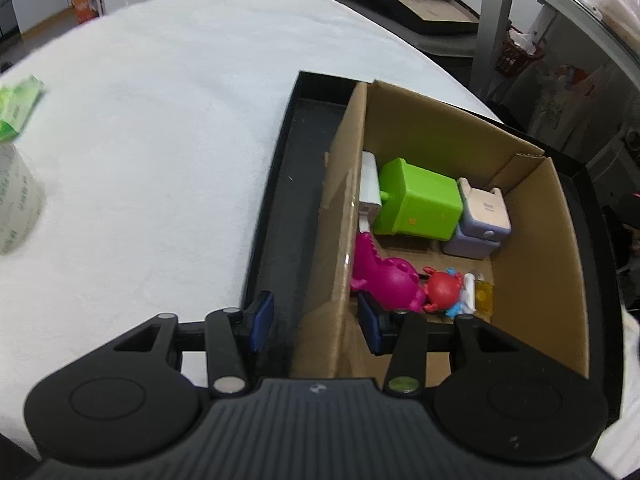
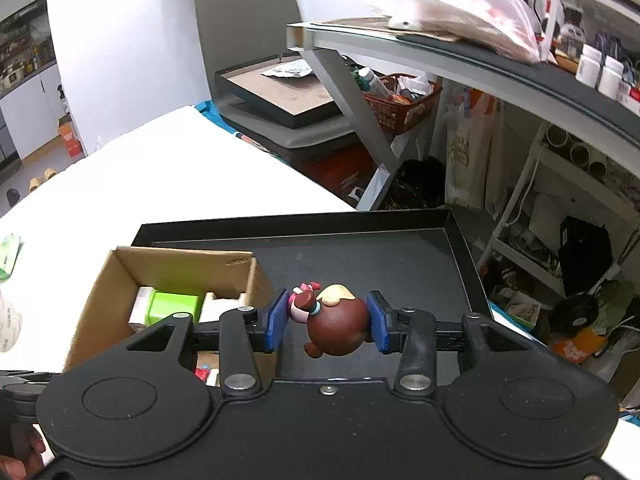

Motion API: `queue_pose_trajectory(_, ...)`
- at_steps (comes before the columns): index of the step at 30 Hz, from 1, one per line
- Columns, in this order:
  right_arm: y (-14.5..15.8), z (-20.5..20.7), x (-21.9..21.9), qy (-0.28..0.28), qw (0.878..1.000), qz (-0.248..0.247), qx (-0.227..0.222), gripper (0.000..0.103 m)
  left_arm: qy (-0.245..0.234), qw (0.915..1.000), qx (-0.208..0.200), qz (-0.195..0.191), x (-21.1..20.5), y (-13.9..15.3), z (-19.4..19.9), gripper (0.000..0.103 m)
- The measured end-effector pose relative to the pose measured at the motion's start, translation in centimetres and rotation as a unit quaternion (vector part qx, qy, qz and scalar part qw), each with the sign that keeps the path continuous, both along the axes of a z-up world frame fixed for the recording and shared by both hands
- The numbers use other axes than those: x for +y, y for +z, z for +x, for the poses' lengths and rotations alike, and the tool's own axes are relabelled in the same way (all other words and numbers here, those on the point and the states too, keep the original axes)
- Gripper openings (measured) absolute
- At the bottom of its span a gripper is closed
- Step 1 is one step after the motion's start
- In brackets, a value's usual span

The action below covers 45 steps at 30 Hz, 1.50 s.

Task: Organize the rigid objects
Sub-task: 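Carry the brown doll into the box and open the right gripper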

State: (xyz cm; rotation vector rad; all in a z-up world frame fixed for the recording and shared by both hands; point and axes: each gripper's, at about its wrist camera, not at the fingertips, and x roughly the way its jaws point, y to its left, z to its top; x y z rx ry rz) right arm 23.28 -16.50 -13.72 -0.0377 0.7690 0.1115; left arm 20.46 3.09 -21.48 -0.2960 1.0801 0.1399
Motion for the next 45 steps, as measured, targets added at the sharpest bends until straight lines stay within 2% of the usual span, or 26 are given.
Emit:
queue_pose_trajectory(4, 0.3, -0.4, 1.7, 0.011, 1.0, -0.008, -0.001, 0.042, 0.003, 0.9998, -0.003, -0.021, 0.6, -0.6, -0.2, 0.037)
queue_pose_trajectory(6, 0.4, -0.6, 2.6, 0.017, 1.0, -0.013, -0.001, 0.042, 0.007, 0.9992, 0.0, -0.038, 1.1, -0.8, -0.1, 0.027)
queue_pose_trajectory(9, 0.4, -0.9, 3.8, 0.027, 0.999, -0.019, 0.001, 0.042, 0.007, 0.9989, -0.005, -0.046, 1.2, -0.7, -0.2, 0.021)
queue_pose_trajectory(23, -0.5, -0.7, 8.6, 0.058, 0.997, -0.039, 0.023, 0.042, 0.023, 0.9961, -0.004, -0.086, 2.5, -1.2, -0.3, 0.022)
queue_pose_trajectory(33, -1.9, 0.0, 11.4, 0.077, 0.995, -0.038, 0.048, 0.042, 0.021, 0.995, -0.001, -0.097, 2.9, -1.4, -0.3, 0.023)
queue_pose_trajectory(38, -2.2, 0.0, 11.9, 0.071, 0.996, -0.046, 0.043, 0.051, 0.019, 0.9954, 0.0, -0.094, 2.7, -1.4, -0.3, 0.023)
queue_pose_trajectory(44, -0.7, -0.8, 9.9, 0.054, 0.997, -0.035, 0.041, 0.056, 0.007, 0.9959, 0.012, -0.089, 2.3, -0.9, -0.4, 0.024)
queue_pose_trajectory(45, -0.4, -1.0, 9.6, 0.051, 0.997, -0.033, 0.039, 0.059, 0.002, 0.9968, 0.012, -0.08, 2.2, -0.6, -0.5, 0.024)
